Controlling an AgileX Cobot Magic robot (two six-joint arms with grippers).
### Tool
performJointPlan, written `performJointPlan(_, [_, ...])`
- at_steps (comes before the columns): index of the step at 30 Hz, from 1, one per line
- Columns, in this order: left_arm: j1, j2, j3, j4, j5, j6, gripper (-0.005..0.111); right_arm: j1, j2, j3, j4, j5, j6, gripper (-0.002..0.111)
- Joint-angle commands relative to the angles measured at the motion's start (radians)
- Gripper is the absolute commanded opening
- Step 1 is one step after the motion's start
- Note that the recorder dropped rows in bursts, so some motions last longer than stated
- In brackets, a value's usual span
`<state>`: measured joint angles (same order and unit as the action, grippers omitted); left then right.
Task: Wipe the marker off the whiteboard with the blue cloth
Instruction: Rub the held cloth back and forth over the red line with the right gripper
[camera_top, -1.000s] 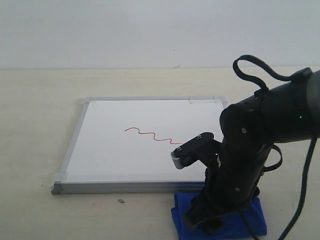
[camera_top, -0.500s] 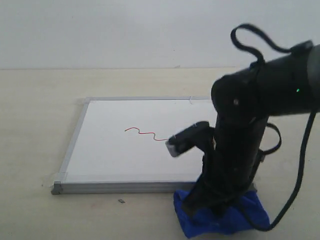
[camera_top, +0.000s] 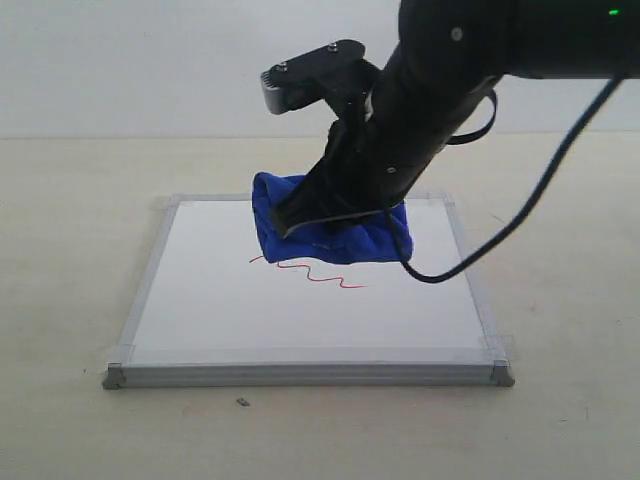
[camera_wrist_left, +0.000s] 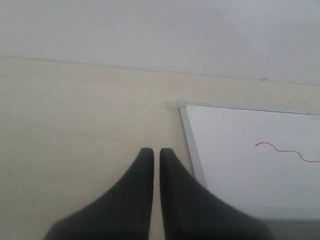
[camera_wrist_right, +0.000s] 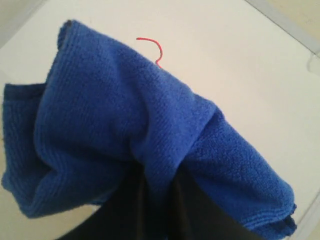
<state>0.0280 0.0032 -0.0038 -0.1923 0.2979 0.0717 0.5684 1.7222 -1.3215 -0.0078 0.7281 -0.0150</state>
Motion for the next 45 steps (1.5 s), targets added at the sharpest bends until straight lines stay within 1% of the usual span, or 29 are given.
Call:
performJointPlan(1, [0.002, -0.003, 0.004, -0.005, -0.003, 0.002, 0.004, 0.0, 0.136, -0.101, -0.008, 0.003, 0.029, 0.0])
performJointPlan(6, [0.002, -0.003, 0.004, -0.005, -0.003, 0.002, 0.004, 0.0, 0.281, -0.211, -0.006, 0.062, 0.05, 0.0])
performJointPlan(12, [0.002, -0.003, 0.004, -0.005, -0.003, 0.002, 0.004, 0.0, 0.385, -0.265, -0.015, 0.08, 0.029, 0.0])
performJointPlan(15, [0.002, -0.003, 0.004, -0.005, -0.003, 0.002, 0.004, 0.0, 0.422, -0.268, -0.058, 0.113, 0.029, 0.0])
performJointPlan(18, [0.002, -0.003, 0.004, -0.005, -0.003, 0.002, 0.004, -0.004, 0.466, -0.268, -0.175, 0.153, 0.061, 0.0])
performJointPlan(19, [0.002, -0.003, 0.004, -0.005, -0.003, 0.002, 0.004, -0.012, 0.477, -0.268, -0.225, 0.167, 0.095, 0.0])
performJointPlan(22, [0.002, -0.003, 0.004, -0.005, -0.003, 0.002, 0.004, -0.064, 0.489, -0.268, -0.287, 0.219, 0.166, 0.0])
performJointPlan(26, [0.002, -0.003, 0.004, -0.005, -0.003, 0.002, 0.004, -0.157, 0.479, -0.268, -0.271, 0.25, 0.228, 0.0])
performJointPlan(29, [0.002, -0.003, 0.004, -0.005, -0.003, 0.002, 0.004, -0.178, 0.477, -0.268, -0.203, 0.215, 0.207, 0.0])
performJointPlan(32, [0.002, -0.003, 0.004, -0.005, -0.003, 0.002, 0.004, -0.162, 0.489, -0.268, -0.106, 0.112, 0.174, 0.0])
performJointPlan(34, [0.002, -0.003, 0.004, -0.005, -0.003, 0.002, 0.004, -0.136, 0.509, -0.273, -0.003, 0.052, 0.124, 0.0])
performJointPlan(37, [0.002, -0.003, 0.004, -0.005, -0.003, 0.002, 0.004, -0.077, 0.551, -0.3, 0.166, 0.038, -0.014, 0.0])
performJointPlan(39, [0.002, -0.003, 0.004, -0.005, -0.003, 0.002, 0.004, -0.033, 0.585, -0.333, 0.226, 0.053, -0.117, 0.0])
performJointPlan(42, [0.002, -0.003, 0.004, -0.005, -0.003, 0.002, 0.004, 0.01, 0.623, -0.385, 0.204, 0.108, -0.189, 0.0])
performJointPlan(44, [0.002, -0.003, 0.004, -0.005, -0.003, 0.002, 0.004, 0.01, 0.628, -0.407, 0.142, 0.151, -0.138, 0.0])
performJointPlan(45, [0.002, -0.003, 0.004, -0.005, -0.003, 0.002, 0.004, 0.0, 0.628, -0.411, 0.083, 0.159, -0.066, 0.0])
